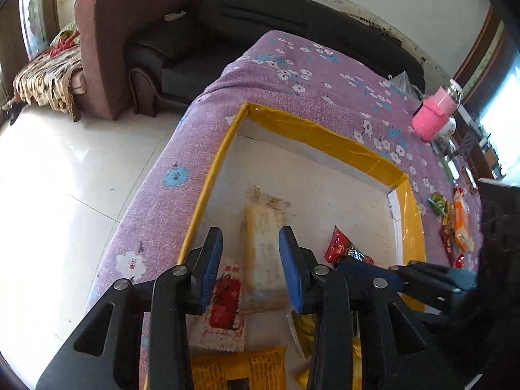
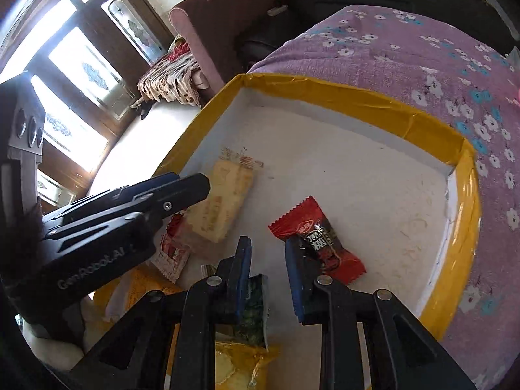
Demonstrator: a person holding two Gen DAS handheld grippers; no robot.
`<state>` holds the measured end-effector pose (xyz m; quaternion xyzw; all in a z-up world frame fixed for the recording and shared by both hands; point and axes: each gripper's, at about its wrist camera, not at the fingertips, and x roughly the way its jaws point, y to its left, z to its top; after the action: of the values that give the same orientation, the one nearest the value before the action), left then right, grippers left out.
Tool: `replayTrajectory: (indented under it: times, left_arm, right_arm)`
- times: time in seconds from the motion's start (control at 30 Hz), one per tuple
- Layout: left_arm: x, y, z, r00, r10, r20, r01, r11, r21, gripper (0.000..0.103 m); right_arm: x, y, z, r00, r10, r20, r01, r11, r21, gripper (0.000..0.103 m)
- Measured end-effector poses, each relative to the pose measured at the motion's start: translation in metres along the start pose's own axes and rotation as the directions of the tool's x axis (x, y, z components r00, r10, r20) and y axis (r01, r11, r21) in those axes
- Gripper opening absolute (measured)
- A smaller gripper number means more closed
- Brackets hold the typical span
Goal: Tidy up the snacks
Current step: 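Carry the red candy and cracker stick into the tray and release, then grasp the orange soda-cracker pack with the right tool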
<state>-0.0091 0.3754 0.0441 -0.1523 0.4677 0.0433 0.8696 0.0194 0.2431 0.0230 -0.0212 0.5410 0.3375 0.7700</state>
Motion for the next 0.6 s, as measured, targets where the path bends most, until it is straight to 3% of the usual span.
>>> replayTrajectory:
  times: [0.07, 0.13, 0.17, 0.3, 0.37, 0.5, 0.6]
  left_arm:
    - [-0.012, 0.007, -0.002, 0.999, -0.031, 0.024, 0.032, 0.999, -0.04, 0.041]
    - [-0.029, 0.012, -0.006, 0.997, -0.047, 0.06, 0.051, 0.996, -0.077, 0.046]
    - [-0.036, 0.012, -0.007, 0.996, -0.038, 0.078, 0.044, 0.995, -0.089, 0.053]
    - [-0.075, 0.003, -0.024, 0.981, -0.044, 0.19, 0.068, 0.99, -0.122, 0.072]
    - [-0.091, -0.008, -0.035, 0.971, -0.064, 0.228, 0.098, 0.985, -0.141, 0.072]
    - [-0.117, -0.045, -0.063, 0.937, -0.187, 0.295, 0.233, 0.964, -0.128, 0.074]
    - [-0.118, -0.073, -0.082, 0.91, -0.309, 0.278, 0.351, 0.929, -0.118, 0.075]
  right_arm:
    - [-0.005, 0.001, -0.001, 0.999, 0.024, 0.021, -0.024, 1.0, 0.005, 0.027]
    - [-0.018, -0.002, -0.001, 0.998, 0.035, 0.052, -0.036, 0.999, 0.011, 0.036]
    - [-0.027, -0.004, -0.002, 0.997, 0.036, 0.073, -0.037, 0.999, 0.011, 0.042]
    - [-0.073, -0.016, -0.015, 0.985, 0.021, 0.174, -0.023, 1.0, 0.007, 0.045]
    - [-0.1, -0.027, -0.028, 0.973, 0.028, 0.228, -0.034, 0.999, 0.023, 0.05]
    - [-0.149, -0.067, -0.06, 0.947, -0.009, 0.321, -0.015, 0.997, 0.074, 0.058]
    - [-0.186, -0.116, -0.09, 0.928, -0.072, 0.366, 0.017, 0.988, 0.151, 0.06]
